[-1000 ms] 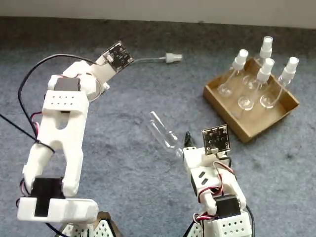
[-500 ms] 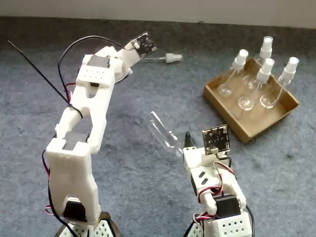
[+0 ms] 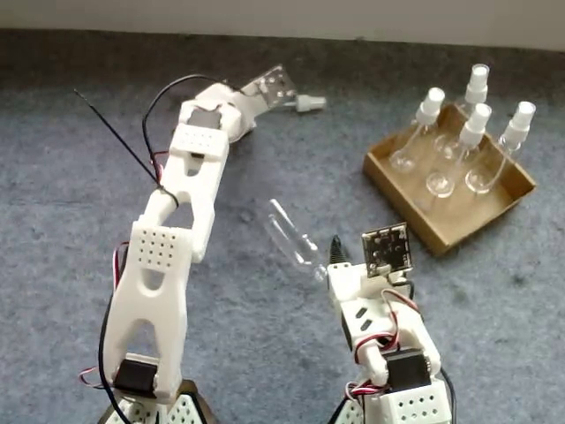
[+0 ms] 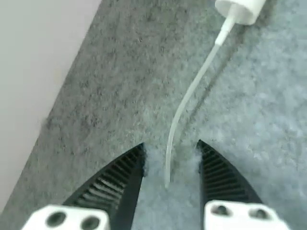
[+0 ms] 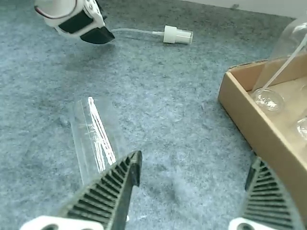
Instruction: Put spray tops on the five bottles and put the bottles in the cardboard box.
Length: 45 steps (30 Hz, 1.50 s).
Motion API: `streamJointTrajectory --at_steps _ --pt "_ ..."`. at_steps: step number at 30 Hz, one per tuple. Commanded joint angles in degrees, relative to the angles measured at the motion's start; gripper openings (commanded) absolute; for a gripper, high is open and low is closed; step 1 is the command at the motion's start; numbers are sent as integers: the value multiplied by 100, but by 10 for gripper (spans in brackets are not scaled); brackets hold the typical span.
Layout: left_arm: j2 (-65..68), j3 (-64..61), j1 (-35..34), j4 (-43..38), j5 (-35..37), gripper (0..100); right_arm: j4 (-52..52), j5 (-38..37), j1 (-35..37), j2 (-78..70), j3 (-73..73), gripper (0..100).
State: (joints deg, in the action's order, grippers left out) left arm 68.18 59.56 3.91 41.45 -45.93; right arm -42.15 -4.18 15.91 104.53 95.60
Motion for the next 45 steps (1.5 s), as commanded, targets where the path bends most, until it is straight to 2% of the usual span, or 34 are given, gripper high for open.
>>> streamJointTrajectory --at_steps 1,4,11,15,20,25,36,45 --pt "611 1138 163 -721 -26 136 -13 9 -40 75 769 313" --pt "1314 1938 198 -1134 -26 136 -13 9 -40 75 769 313" --pt "2484 3424 198 -1187 -18 136 -22 9 -40 75 769 313" --pt "2747 3565 198 -1178 -18 126 -22 9 -40 75 769 313" --pt "2756 3565 198 -1169 -18 0 -22 9 -40 75 769 313" --pt "2782 3565 189 -1116 -18 8 -22 9 -40 75 769 313" --pt "2571 3574 145 -185 -9 5 -22 9 -40 75 769 313" --pt "1675 3574 92 1662 9 5 -22 9 -40 75 769 313"
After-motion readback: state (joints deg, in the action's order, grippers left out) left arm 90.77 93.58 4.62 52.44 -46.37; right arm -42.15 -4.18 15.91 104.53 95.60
